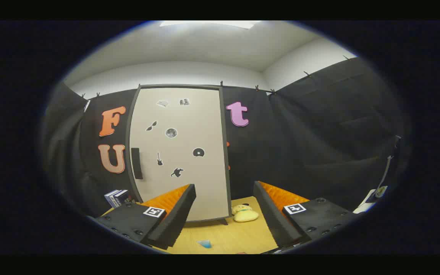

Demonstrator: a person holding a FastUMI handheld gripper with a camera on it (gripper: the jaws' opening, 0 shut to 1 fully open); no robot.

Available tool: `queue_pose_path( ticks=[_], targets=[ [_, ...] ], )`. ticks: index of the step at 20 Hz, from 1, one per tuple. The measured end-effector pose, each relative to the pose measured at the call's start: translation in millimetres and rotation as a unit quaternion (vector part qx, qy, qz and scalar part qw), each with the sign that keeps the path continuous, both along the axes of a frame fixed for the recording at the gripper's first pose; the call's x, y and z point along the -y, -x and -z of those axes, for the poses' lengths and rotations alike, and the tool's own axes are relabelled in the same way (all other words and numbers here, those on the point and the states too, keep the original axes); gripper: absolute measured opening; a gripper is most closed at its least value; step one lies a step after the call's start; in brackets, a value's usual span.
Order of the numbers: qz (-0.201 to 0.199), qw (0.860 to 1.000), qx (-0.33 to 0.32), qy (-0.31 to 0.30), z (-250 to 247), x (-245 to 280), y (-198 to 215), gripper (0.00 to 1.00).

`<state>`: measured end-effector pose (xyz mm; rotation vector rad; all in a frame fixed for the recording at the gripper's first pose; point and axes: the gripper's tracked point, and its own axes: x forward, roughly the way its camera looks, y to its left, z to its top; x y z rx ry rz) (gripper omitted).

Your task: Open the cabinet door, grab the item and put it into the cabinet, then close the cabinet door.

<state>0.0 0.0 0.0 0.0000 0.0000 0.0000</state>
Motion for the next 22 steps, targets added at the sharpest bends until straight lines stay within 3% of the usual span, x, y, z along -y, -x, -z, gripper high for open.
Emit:
queue_pose_path(
  ticks=[8,15,22],
  targets=[
    [-0.011,0.997,-0.045,-0.056,26,-24,-7,0.98],
    [-0.019,0.997,-0.052,-0.056,29,-51,-15,0.97],
    [-0.08,0.994,-0.058,-0.05,21,-131,-50,0.98]
  ],
)
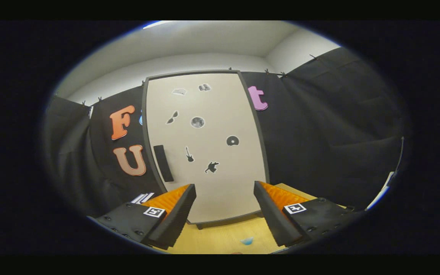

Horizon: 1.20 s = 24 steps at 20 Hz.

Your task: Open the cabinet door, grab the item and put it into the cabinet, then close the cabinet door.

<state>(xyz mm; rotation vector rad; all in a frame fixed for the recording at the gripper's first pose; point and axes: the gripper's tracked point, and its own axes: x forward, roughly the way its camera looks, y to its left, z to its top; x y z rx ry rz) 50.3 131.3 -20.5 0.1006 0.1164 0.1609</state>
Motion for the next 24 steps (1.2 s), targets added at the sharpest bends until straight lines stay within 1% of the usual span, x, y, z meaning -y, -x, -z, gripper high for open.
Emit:
queue_pose_path(
  ticks=[2,4,9,13,16,19,22,23,24],
  targets=[
    [-0.022,1.0,-0.004,0.009,2,-27,-12,0.98],
    [-0.035,0.999,-0.004,0.015,2,-53,-25,0.98],
    [-0.084,0.996,-0.007,0.013,-4,-121,-59,0.98],
    [-0.093,0.995,-0.016,0.039,3,-153,-94,0.98],
    [-0.092,0.994,-0.025,0.057,14,-166,-120,0.97],
    [-0.086,0.993,-0.033,0.074,23,-171,-141,0.94],
    [-0.081,0.993,-0.042,0.078,32,-173,-153,0.85],
    [-0.081,0.992,-0.046,0.08,35,-174,-156,0.76],
    [-0.082,0.992,-0.051,0.082,40,-175,-160,0.75]
  ],
)
